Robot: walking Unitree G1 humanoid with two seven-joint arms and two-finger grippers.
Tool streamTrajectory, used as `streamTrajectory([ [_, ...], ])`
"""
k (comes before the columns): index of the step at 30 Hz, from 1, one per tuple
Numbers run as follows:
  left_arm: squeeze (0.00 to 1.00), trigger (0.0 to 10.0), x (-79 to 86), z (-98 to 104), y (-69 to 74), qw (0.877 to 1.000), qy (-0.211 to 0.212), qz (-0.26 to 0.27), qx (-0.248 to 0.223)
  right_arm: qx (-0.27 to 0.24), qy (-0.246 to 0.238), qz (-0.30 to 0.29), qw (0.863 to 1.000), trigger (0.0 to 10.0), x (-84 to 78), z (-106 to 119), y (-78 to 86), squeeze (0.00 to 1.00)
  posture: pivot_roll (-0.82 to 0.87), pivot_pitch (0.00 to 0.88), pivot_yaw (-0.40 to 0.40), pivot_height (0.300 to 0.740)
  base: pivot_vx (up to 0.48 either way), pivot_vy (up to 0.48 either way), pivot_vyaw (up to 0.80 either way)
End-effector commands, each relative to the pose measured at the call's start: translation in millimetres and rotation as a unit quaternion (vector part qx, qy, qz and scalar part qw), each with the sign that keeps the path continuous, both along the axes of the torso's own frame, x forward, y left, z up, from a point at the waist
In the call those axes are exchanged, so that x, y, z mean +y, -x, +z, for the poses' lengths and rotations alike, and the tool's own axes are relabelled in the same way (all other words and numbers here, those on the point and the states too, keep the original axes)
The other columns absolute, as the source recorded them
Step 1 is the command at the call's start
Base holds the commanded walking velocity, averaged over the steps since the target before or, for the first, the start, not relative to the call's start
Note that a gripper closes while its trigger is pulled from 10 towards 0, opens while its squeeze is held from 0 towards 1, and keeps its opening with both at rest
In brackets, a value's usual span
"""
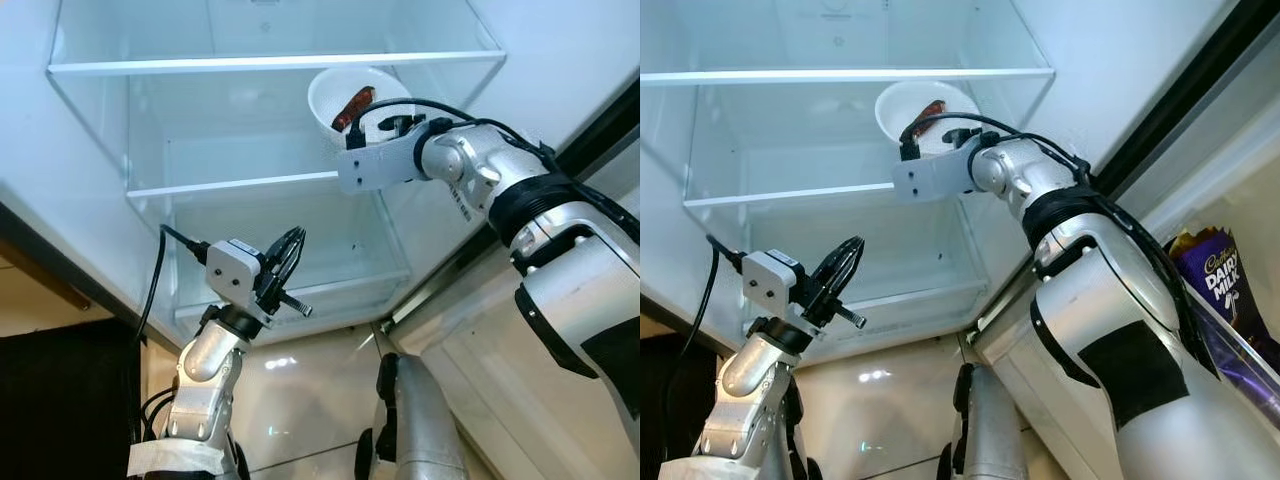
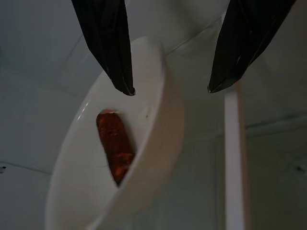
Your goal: Restocking fridge
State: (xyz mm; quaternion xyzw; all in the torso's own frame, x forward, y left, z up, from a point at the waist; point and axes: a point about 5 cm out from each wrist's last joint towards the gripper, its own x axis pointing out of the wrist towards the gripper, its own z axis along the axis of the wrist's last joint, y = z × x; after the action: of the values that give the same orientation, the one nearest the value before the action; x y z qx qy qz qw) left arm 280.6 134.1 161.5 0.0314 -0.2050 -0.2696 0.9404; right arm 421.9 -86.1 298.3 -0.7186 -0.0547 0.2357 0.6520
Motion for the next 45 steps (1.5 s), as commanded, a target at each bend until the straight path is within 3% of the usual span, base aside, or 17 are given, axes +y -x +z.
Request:
streamTrajectory([
  [1,0.0,10.0,-3.0,-5.6,0.0,1.0,-0.003,-0.011,0.007,0.003,-0.023,-0.007,1.0,10.0,-11.9,9.8,-0.4,0.0,0.05,0.293,-0.138,0.475,0.0,0.0,0.0],
  [16,0.0,10.0,-8.2,-7.9,-11.0,1.0,-0.004,-0.024,0.008,0.074,-0.098,0.028,0.992,10.0,-34.2,23.7,6.3,0.0,0.05,0.234,-0.102,0.475,0.0,0.0,0.0],
  [18,0.0,10.0,-10.8,-9.5,-13.9,1.0,-0.004,-0.029,0.01,0.094,-0.138,0.049,0.985,10.0,-38.5,25.2,9.2,0.0,0.05,0.211,-0.096,0.475,0.0,0.0,0.0],
  [22,0.0,10.0,-14.0,-11.5,-17.3,0.999,-0.004,-0.035,0.012,0.127,-0.172,0.073,0.974,10.0,-42.7,16.3,12.5,0.0,0.05,0.186,-0.083,0.475,0.0,0.0,0.0],
  [30,0.0,10.0,-18.5,-12.6,-22.2,0.999,-0.004,-0.044,0.013,0.169,-0.21,0.105,0.957,10.0,-46.3,0.9,17.5,0.0,0.04,0.164,-0.064,0.475,0.0,0.0,0.0],
  [33,0.0,10.0,-19.4,-12.9,-23.6,0.999,-0.004,-0.047,0.012,0.191,-0.231,0.12,0.946,10.0,-49.9,-1.7,20.7,0.0,0.04,0.159,-0.059,0.475,0.0,0.0,0.0],
  [35,0.0,10.0,-20.9,-13.4,-25.0,0.999,-0.004,-0.05,0.01,0.224,-0.25,0.141,0.931,10.0,-56.1,-7.6,27.0,0.0,0.04,0.156,-0.061,0.475,0.0,0.0,0.0],
  [41,0.0,10.0,-23.2,-14.7,-26.2,0.999,-0.003,-0.054,0.009,0.264,-0.274,0.165,0.91,10.0,-66.6,-17.7,40.7,0.0,0.04,0.152,-0.059,0.475,0.0,0.0,0.0],
  [45,0.0,10.0,-23.5,-15.1,-26.5,0.998,-0.003,-0.054,0.009,0.267,-0.278,0.166,0.908,10.0,-68.1,-18.6,42.3,0.0,0.03,0.147,-0.061,0.475,0.0,0.0,0.0],
])
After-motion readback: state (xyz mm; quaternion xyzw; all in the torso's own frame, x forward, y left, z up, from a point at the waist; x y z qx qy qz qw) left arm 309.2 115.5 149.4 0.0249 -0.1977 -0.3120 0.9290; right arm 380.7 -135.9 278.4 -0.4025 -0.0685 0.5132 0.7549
